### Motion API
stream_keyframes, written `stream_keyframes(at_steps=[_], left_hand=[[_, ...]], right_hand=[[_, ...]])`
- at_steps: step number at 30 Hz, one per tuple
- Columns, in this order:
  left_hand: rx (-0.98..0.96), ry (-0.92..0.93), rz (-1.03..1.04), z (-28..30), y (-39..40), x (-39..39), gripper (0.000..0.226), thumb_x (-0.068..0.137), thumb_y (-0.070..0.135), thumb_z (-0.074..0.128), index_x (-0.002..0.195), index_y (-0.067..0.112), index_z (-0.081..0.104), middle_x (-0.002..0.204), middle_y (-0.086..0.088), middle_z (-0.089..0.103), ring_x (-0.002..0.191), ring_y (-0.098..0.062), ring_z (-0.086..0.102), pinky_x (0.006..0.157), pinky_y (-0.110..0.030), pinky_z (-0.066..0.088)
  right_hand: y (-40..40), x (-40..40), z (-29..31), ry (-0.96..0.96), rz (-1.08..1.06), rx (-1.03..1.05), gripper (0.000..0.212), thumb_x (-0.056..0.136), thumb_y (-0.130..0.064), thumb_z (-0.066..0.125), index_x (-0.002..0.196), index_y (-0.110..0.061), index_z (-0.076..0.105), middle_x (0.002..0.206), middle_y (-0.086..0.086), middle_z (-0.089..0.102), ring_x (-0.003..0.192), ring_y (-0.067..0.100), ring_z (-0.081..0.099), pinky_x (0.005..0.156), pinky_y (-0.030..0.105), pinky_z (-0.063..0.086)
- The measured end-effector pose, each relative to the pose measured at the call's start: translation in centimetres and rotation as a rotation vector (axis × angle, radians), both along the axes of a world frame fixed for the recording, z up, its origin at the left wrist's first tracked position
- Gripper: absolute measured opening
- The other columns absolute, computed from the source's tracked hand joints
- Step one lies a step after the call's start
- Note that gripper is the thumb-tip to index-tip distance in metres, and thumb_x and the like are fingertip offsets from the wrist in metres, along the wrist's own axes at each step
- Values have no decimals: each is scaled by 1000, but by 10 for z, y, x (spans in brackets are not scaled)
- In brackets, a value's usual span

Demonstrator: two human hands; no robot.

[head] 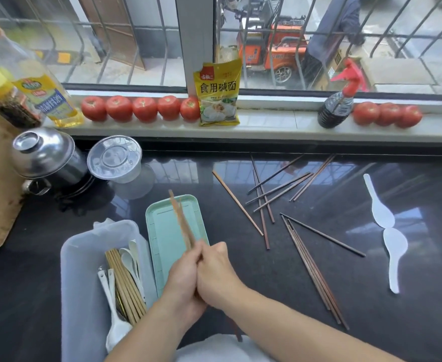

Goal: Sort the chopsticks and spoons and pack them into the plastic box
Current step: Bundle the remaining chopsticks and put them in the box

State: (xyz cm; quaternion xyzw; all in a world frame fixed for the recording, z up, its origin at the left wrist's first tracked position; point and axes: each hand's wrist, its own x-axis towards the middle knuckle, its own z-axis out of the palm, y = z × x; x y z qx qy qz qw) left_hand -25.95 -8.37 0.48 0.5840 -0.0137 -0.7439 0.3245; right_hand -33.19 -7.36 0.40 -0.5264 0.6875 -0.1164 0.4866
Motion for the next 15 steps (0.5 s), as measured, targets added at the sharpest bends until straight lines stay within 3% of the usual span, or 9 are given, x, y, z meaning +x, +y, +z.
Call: stream_keyframes(at_steps=[1, 3, 4, 6, 8, 10, 13, 15], left_hand=[[12, -41, 11, -1, -5, 5, 34, 101, 43, 57, 106, 10, 67, 88, -12, 68, 78, -28, 66, 81, -46, 56], [-13, -126, 52, -4, -14, 21, 35, 110, 32, 45, 106, 4, 65, 84, -15, 74, 66, -28, 73, 60, -40, 60], [-45, -173, 34, -2, -18, 28, 33, 112, 30, 42, 105, 5, 63, 84, -14, 74, 61, -26, 73, 51, -37, 59], [-107, -252, -31, 2, -21, 37, 26, 111, 28, 42, 101, 8, 54, 78, -10, 66, 49, -19, 61, 43, -29, 51], [-166, -305, -92, 7, -22, 40, 23, 111, 28, 44, 94, 13, 44, 64, -2, 48, 42, -12, 41, 38, -24, 38], [-207, -312, -141, 13, -21, 40, 23, 110, 27, 45, 91, 15, 40, 59, 2, 39, 43, -11, 32, 38, -23, 31], [-218, -282, -150, 18, -23, 39, 23, 108, 20, 50, 88, 16, 41, 58, 3, 34, 43, -9, 28, 37, -21, 28], [-171, -264, -110, 16, -24, 42, 21, 108, 16, 51, 88, 16, 42, 57, 2, 34, 41, -9, 28, 34, -21, 27]], right_hand=[[-4, 0, 9, -89, 56, 43, 31, 96, -34, 30, 102, -19, 56, 104, 5, 47, 104, 29, 59, 92, 40, 52], [-29, -18, 16, -293, 157, 167, 27, 98, -20, 42, 110, -15, 66, 97, 6, 59, 90, 17, 63, 76, 28, 54], [-52, -33, 11, -259, 149, 160, 26, 97, -17, 47, 110, -11, 69, 94, 4, 64, 84, 15, 65, 73, 30, 56], [-108, -64, -18, 195, 70, -28, 31, 99, -19, 50, 123, -7, 64, 109, 6, 66, 97, 25, 67, 80, 40, 54], [-139, -79, -46, 658, 171, -184, 32, 98, -14, 54, 130, -9, 51, 122, 10, 55, 101, 35, 66, 71, 41, 47], [-147, -83, -72, 834, 340, -182, 36, 94, -7, 60, 127, -7, 46, 122, 11, 53, 97, 33, 68, 64, 38, 44], [-140, -76, -83, 789, 353, -171, 30, 92, -3, 61, 121, -5, 52, 118, 13, 61, 101, 33, 68, 71, 37, 51], [-133, -68, -77, 607, 217, -117, 20, 92, -8, 58, 112, -6, 58, 112, 14, 66, 101, 36, 66, 71, 37, 47]])
